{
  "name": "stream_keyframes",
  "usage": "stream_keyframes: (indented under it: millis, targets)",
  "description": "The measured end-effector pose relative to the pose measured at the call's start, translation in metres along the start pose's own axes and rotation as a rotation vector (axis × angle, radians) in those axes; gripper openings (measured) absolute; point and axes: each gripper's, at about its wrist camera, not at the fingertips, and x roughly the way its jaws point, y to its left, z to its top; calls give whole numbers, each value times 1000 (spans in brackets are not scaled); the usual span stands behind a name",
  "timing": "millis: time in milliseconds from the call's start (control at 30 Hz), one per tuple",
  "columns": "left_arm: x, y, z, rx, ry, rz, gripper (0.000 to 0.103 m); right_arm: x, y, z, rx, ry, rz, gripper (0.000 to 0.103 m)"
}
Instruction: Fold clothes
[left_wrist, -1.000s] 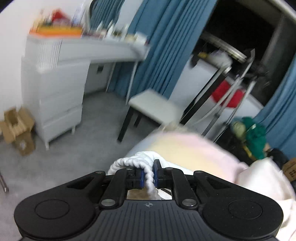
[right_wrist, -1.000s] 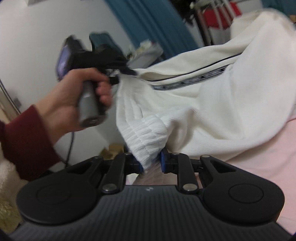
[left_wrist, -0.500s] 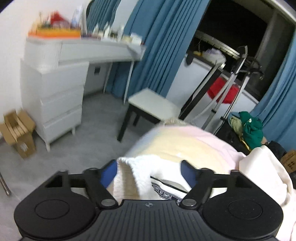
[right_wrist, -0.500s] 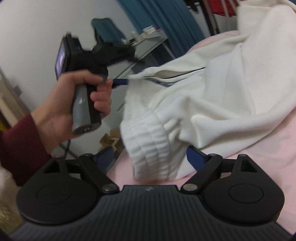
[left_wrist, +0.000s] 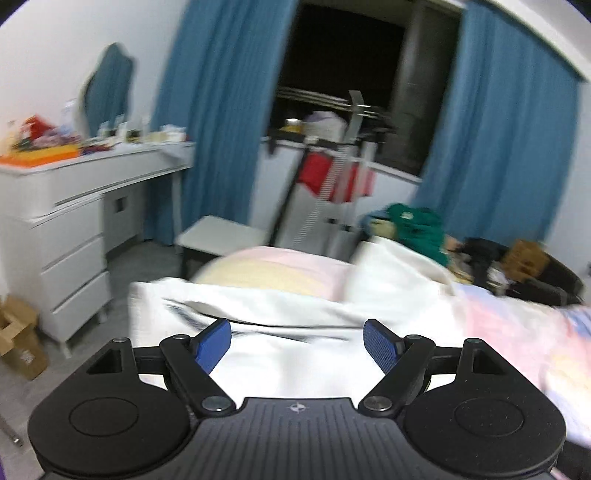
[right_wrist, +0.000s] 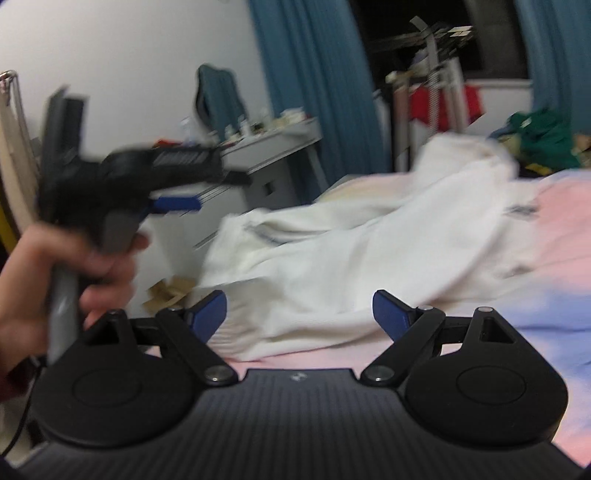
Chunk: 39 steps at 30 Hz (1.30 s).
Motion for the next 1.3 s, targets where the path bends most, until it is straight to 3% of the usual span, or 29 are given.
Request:
stream_keyframes:
  millis: [233,367,467,700,900,967,1167,1233,1300]
  targets:
    - [-2,-113,-41,130,-3,-117,79,-60,-80,3,-42,-60,-218,88]
    - [33,-156,-50,190,31,-131,76,-67,-121,-9,6,-83,-352,88]
    - [69,-182,-47,212,40,-122,74,-65,-144,-15,112,-86,-380,88]
    - [198,-212,11,209,45,-38,70,-64,-182,-26,200,-59,-411,88]
    - [306,-209,73,-10,82,11,66,-46,-224,-37,314,-4,-404,88]
    - [335,-209,86,-34,93,42,66,-37,-235,-39,345,14,-401,88]
    - [411,-218,97,50,201,144,43,-17,-257,-47,414,51,-368,88]
    - [426,-223,95,101,239,175,20,-12,-262,-50,426,62,-365,88]
    - [423,-227,93,133,242,186,7,-9,-267,-52,448,72,-362,88]
